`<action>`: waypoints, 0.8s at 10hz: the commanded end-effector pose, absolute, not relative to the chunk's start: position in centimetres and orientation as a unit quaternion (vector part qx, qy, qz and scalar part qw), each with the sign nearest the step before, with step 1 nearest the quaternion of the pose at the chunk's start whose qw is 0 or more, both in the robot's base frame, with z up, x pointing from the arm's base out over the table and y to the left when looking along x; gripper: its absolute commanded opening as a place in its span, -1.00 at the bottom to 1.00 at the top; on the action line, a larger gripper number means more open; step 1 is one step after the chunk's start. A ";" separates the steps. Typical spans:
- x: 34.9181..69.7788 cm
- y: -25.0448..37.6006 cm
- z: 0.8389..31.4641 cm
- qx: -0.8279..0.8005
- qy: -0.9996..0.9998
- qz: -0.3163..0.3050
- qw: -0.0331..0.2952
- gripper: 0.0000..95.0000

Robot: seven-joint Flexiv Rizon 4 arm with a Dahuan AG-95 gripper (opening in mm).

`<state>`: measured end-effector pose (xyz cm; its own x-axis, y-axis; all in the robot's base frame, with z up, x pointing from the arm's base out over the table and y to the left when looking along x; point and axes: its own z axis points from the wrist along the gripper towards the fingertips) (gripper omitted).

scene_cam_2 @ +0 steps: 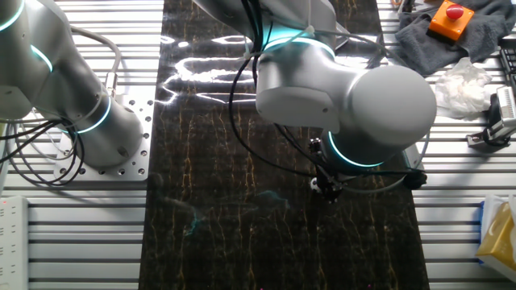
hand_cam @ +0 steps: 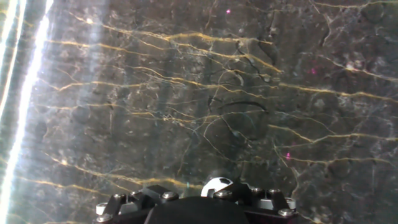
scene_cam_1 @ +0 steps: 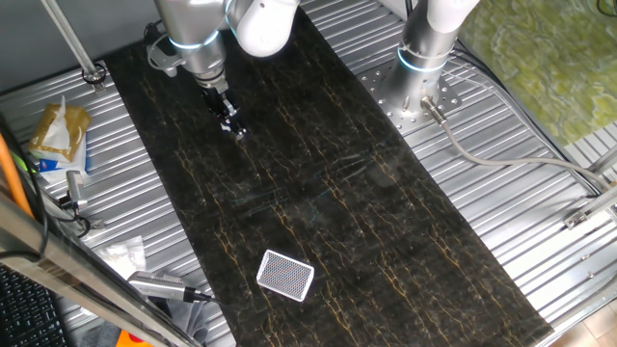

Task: Push the soccer ball into the goal

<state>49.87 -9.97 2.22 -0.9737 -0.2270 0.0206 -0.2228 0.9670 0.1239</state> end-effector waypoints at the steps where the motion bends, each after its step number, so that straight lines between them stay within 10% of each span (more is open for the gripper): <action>1: 49.9 -9.8 2.2 0.112 -0.992 -0.061 0.017 0.60; 8: 50.3 -8.8 1.8 0.104 -0.993 -0.060 0.017 0.60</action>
